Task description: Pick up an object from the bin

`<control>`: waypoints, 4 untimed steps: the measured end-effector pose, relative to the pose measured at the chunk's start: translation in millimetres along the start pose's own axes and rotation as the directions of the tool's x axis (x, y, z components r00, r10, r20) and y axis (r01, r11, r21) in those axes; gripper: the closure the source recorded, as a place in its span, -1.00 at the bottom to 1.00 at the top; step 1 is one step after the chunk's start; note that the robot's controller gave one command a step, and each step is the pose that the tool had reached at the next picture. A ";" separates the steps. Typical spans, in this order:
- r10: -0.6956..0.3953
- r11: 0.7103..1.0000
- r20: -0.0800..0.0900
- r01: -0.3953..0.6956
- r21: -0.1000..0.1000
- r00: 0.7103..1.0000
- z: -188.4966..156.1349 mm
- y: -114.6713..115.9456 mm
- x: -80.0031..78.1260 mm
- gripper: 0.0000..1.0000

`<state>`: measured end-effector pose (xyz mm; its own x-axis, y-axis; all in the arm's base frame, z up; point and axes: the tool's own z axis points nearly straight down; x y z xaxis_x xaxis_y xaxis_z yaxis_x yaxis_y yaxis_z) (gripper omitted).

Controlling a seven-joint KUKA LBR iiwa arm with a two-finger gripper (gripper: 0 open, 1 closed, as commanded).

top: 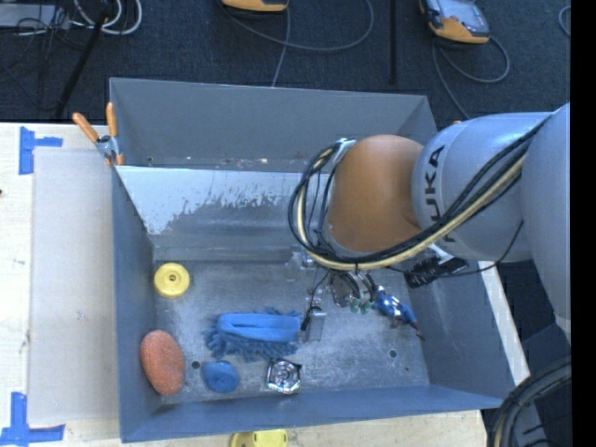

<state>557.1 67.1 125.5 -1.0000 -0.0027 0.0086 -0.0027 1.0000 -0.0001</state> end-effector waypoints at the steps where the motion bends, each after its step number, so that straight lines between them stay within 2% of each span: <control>1: 0.001 1.000 0.007 -0.001 0.000 1.000 -4.2 -0.2 -1.9 -1.00; 2: -0.072 0.997 0.009 0.072 0.001 0.997 25.6 19.6 -0.9 -1.00; 3: 0.015 1.000 0.007 -0.015 0.000 1.000 46.6 40.6 -4.1 -1.00; 4: -0.070 0.998 0.007 0.070 0.000 0.998 55.8 75.3 14.4 1.00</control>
Offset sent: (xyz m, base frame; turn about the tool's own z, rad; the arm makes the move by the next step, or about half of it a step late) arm -0.0019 0.0364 -0.0506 -0.1342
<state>542.0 142.3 69.8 -0.9973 -0.0727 0.0017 -0.0727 0.9974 0.0008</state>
